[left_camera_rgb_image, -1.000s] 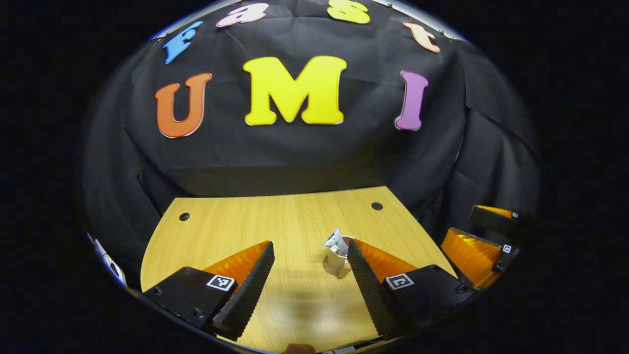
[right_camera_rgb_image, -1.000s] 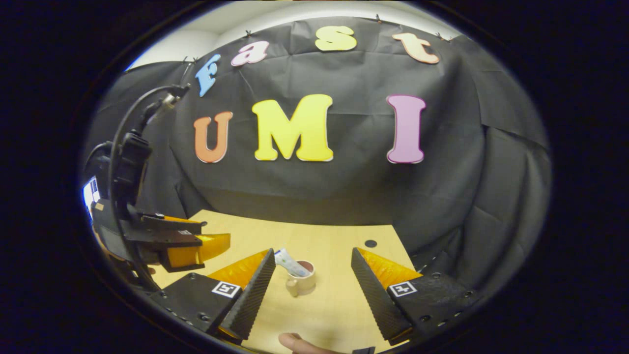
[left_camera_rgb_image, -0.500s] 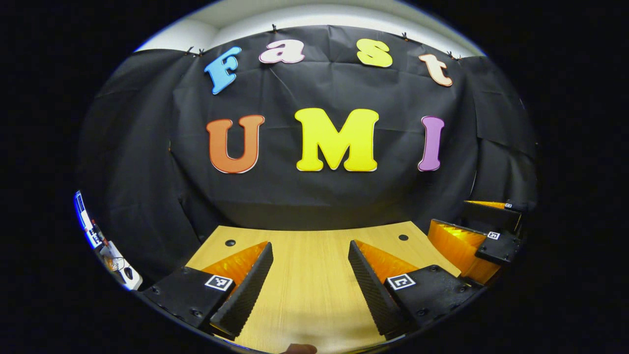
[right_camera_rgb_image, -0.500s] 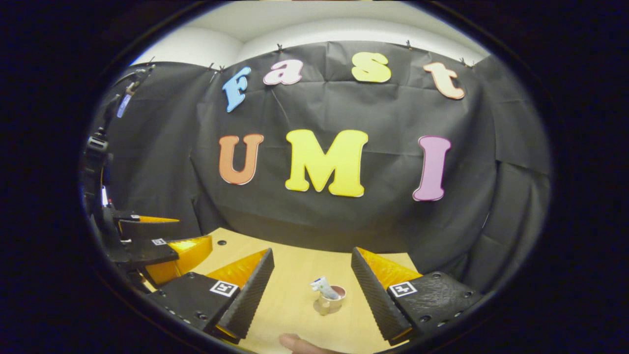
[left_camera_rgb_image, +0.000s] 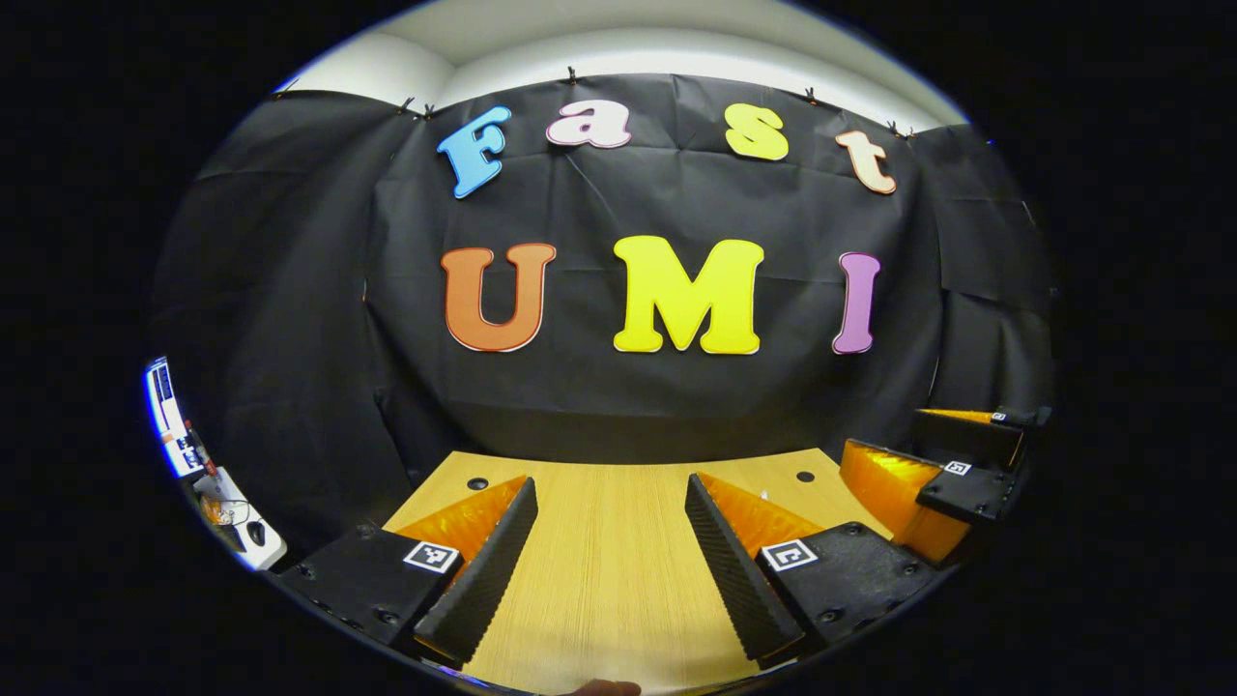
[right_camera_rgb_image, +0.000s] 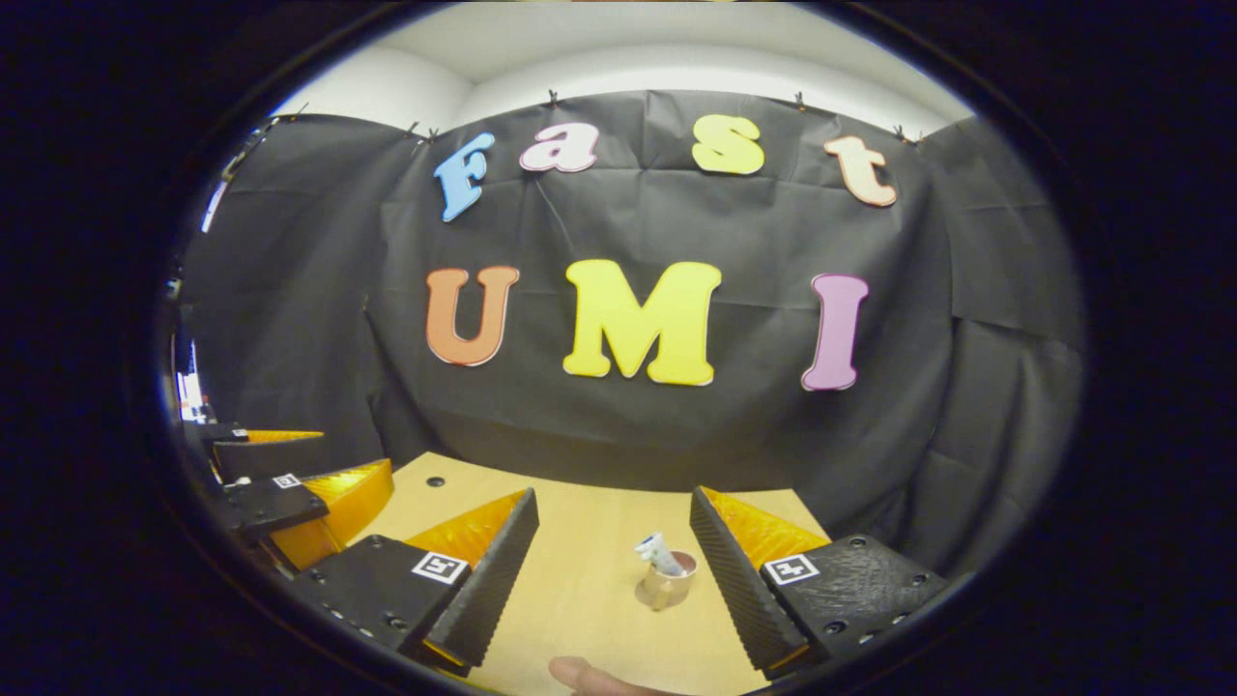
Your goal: Put the toothbrush and toothpaste on the desktop into the cup, then pick up the cup and place it on the coaster on the desktop.
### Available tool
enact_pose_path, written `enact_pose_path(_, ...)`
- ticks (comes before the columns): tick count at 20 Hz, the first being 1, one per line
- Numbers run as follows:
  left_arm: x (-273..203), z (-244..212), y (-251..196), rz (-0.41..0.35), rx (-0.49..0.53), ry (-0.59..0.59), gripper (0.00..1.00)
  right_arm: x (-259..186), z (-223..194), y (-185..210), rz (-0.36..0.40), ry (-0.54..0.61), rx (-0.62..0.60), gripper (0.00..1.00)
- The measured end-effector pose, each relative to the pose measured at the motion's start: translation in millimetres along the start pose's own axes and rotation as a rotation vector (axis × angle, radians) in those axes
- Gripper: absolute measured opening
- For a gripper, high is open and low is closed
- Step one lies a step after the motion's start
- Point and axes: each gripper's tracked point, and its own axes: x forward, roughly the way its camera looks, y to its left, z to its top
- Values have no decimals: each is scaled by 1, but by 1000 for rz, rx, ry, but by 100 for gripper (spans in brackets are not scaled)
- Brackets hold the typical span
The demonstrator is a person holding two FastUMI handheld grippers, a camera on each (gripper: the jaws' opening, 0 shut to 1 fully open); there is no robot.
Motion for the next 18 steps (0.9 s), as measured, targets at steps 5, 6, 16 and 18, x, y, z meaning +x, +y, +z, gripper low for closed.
enact_pose_path(5, -6, -8, 13, -31, 34, 4, 98, -2, -4, 28, 3, -8, -50, 98)
enact_pose_path(6, -8, -6, 12, -33, 42, -7, 98, -4, -3, 29, 2, -14, -58, 95)
enact_pose_path(16, -13, -15, 11, -73, 54, -11, 98, -8, -20, 22, -50, 10, -75, 95)
enact_pose_path(18, -13, -14, 12, -73, 63, -14, 98, -12, -18, 26, -43, 1, -85, 95)
